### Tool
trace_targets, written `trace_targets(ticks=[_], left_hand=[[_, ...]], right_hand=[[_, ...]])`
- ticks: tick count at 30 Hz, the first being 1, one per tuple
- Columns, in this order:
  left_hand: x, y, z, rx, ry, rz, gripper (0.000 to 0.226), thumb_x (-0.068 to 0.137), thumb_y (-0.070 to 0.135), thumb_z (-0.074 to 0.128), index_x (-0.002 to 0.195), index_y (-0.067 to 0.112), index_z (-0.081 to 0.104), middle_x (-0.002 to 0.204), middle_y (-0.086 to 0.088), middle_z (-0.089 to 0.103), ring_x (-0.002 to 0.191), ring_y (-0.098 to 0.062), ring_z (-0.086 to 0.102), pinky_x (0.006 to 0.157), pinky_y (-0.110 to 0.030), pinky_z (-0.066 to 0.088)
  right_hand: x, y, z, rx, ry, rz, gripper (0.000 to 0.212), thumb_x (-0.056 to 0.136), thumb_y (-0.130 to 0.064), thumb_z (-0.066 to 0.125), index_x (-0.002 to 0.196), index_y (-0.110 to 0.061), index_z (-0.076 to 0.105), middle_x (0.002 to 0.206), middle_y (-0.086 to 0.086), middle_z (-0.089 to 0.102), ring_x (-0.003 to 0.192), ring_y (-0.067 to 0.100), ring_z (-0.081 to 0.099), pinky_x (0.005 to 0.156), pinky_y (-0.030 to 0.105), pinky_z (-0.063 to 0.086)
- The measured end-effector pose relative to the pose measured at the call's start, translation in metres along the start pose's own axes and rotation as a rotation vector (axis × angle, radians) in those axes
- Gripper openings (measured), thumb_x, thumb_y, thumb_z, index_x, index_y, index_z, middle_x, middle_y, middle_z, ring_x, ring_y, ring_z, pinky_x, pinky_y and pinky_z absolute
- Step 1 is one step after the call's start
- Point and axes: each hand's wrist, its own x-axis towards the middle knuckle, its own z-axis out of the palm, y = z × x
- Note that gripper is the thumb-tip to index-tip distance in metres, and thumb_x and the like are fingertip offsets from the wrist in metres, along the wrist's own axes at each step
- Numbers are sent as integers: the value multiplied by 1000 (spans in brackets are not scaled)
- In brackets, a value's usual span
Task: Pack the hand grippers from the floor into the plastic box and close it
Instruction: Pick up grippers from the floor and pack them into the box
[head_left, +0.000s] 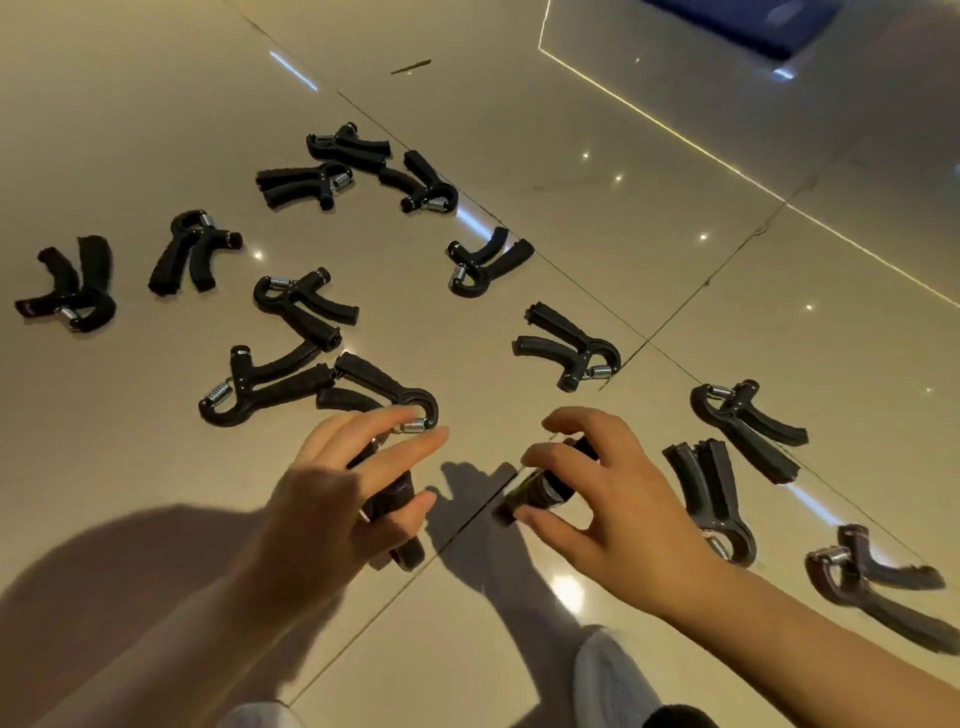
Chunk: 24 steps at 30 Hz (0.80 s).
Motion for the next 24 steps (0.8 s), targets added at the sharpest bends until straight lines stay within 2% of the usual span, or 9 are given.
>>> trace_targets(ticks=[2,4,7,10,15,19,21,24], left_hand=[[5,17,-9,88,10,103,40,87,36,54,125,24,55,129,-3,54,109,-25,55,90,-38,47],[6,34,-15,90,-9,132,43,88,37,52,129,24,51,132,-2,52,117,-25,50,99,-37,40],[4,59,-18,-7,-37,137,45,87,37,52,130,26,48,131,-1,52,120,-27,47,104,-15,25],[1,85,-29,-6,-70,236,42,87,35,54,127,21,54,129,-3,52,117,-26,47,102,-11,25],[9,145,-92,-20,-94,349,41,82,44,55,117,24,62,128,0,50,108,-19,51,87,-21,34],[15,213,-174,-37,-11,387,39,82,50,51,116,32,57,125,7,50,107,-13,51,80,-27,45],[13,250,-216,-12,58,421,43,81,50,51,119,31,56,121,6,51,105,-12,49,82,-23,42],[-2,301,-267,0,130,366,48,80,42,62,124,27,55,114,9,49,103,-7,39,79,-9,27]], right_hand=[[-19,-12,-2,55,111,95,33,84,-48,55,108,-26,60,126,1,46,114,14,41,90,12,29],[-36,-23,-6,113,214,180,33,81,-46,57,107,-26,60,125,-3,43,115,13,41,90,13,30],[-52,-37,-23,137,309,248,36,77,-43,58,107,-23,63,122,-1,46,113,11,42,87,13,32],[-66,-51,-56,77,343,259,39,77,-43,59,109,-23,62,121,-2,47,110,5,39,82,12,36],[-93,-102,-136,21,466,311,36,73,-35,65,106,-20,63,110,-11,42,105,8,42,83,13,34],[-122,-166,-207,0,484,270,35,77,-30,67,109,-19,62,112,-12,40,106,7,41,82,10,32],[-134,-199,-239,11,519,258,35,79,-23,71,112,-18,61,113,-11,40,107,7,40,82,7,31],[-145,-242,-270,-8,642,228,36,79,-24,72,112,-20,59,115,-9,42,111,11,42,87,14,36]])
